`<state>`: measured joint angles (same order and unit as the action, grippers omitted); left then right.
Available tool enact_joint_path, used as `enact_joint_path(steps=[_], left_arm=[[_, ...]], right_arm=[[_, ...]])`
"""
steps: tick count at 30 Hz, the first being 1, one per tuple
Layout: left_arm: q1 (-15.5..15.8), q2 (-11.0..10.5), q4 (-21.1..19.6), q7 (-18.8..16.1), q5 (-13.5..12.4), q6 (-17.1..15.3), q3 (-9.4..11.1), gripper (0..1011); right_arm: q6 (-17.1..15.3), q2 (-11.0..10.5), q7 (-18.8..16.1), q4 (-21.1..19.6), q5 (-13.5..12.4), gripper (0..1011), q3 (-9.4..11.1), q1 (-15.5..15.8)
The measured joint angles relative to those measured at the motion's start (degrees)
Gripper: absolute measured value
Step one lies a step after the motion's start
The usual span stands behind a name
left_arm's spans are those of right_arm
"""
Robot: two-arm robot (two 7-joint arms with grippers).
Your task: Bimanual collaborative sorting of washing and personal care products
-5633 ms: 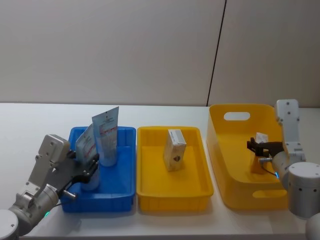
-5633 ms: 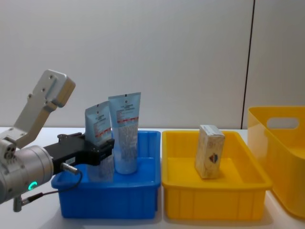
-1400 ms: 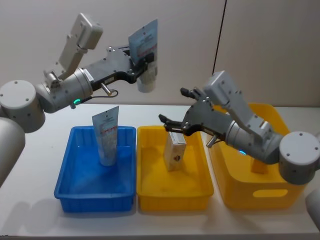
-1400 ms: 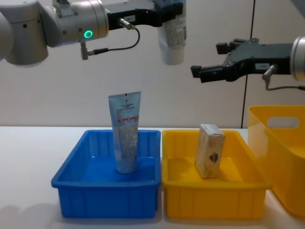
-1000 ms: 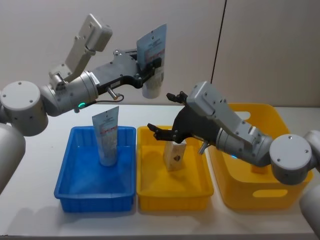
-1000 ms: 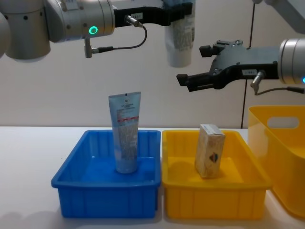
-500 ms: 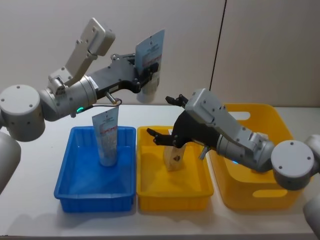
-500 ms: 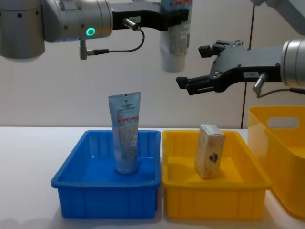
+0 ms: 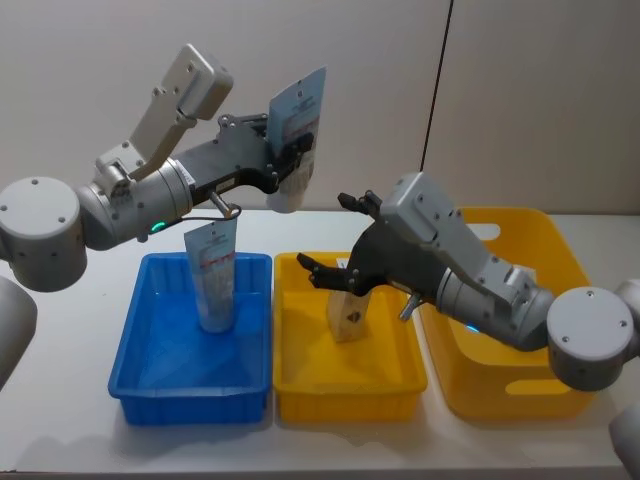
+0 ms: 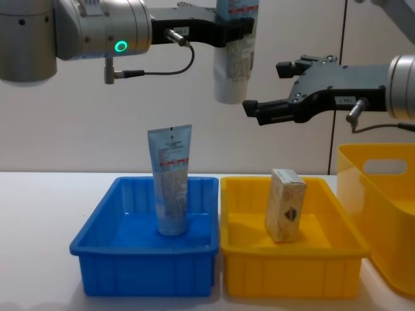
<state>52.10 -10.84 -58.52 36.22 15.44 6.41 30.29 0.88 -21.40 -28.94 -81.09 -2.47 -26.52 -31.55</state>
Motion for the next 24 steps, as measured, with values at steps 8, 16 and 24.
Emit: enact_joint_path(steps=[8, 16, 24], left_arm=[[-0.5, -0.5, -1.5, -0.6, 0.0, -0.5, 0.3, 277], [-0.7, -0.6, -2.6, -0.7, 0.4, -0.7, 0.6, 277], [-0.8, -0.5, -3.5, -0.8, 0.8, -1.0, 1.1, 277]], right_arm=[[-1.6, 0.8, 1.5, 0.3, -1.2, 1004, 0.7, 0.3], [-3.1, 1.8, 2.9, 1.0, -1.8, 1004, 1.0, 0.2], [-3.9, 2.7, 3.5, 2.0, -2.1, 1004, 1.0, -0.3]])
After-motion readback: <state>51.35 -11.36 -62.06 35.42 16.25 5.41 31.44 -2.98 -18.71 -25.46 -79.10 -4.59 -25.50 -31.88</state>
